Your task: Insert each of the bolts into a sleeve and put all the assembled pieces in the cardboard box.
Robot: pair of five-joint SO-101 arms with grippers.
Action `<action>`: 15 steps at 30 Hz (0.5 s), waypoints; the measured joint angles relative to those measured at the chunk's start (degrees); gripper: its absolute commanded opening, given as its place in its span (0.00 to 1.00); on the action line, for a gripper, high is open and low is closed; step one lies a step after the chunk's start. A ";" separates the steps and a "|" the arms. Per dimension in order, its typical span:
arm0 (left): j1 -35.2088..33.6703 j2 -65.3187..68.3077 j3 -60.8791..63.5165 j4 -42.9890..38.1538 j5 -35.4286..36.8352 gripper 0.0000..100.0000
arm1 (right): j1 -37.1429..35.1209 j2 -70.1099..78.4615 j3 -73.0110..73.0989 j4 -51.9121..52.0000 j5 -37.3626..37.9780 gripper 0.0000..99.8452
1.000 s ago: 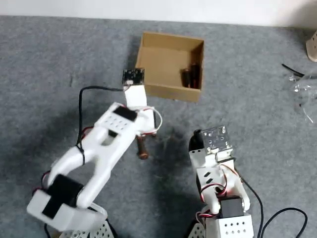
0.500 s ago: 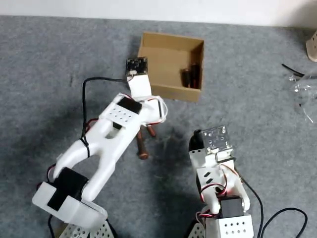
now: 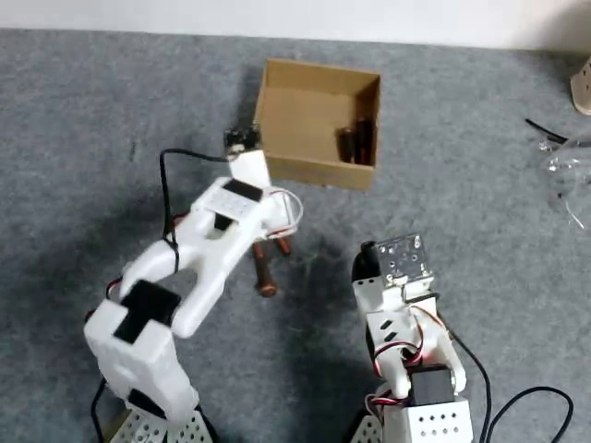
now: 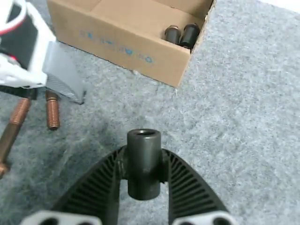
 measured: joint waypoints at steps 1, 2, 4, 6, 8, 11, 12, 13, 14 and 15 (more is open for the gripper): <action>-0.44 1.05 -0.97 0.70 0.00 0.22 | 0.00 0.00 0.00 0.00 0.00 0.00; -0.88 1.85 -1.85 1.49 0.00 0.22 | 0.00 0.00 0.00 0.00 0.00 0.00; -1.41 3.08 -3.96 3.08 0.00 0.22 | 0.00 0.00 0.00 0.00 0.00 0.00; -2.37 4.13 -5.80 4.13 0.18 0.22 | 0.00 0.00 0.00 0.00 0.00 0.00; -3.34 5.10 -7.30 4.57 0.18 0.22 | 0.00 0.00 0.00 0.00 0.00 0.00; -4.22 6.68 -8.97 4.75 0.18 0.22 | 0.00 0.00 0.00 0.00 0.00 0.00; -4.22 7.21 -9.41 4.75 0.18 0.22 | 0.00 0.00 0.00 0.00 0.00 0.00; -4.22 7.38 -9.67 4.75 0.18 0.22 | 0.00 0.00 0.00 0.00 0.00 0.00; -4.22 7.82 -9.93 4.84 0.18 0.22 | 0.00 0.00 0.00 0.00 0.00 0.00; -4.22 8.00 -10.02 4.84 0.18 0.22 | 0.00 0.00 0.00 0.00 0.00 0.00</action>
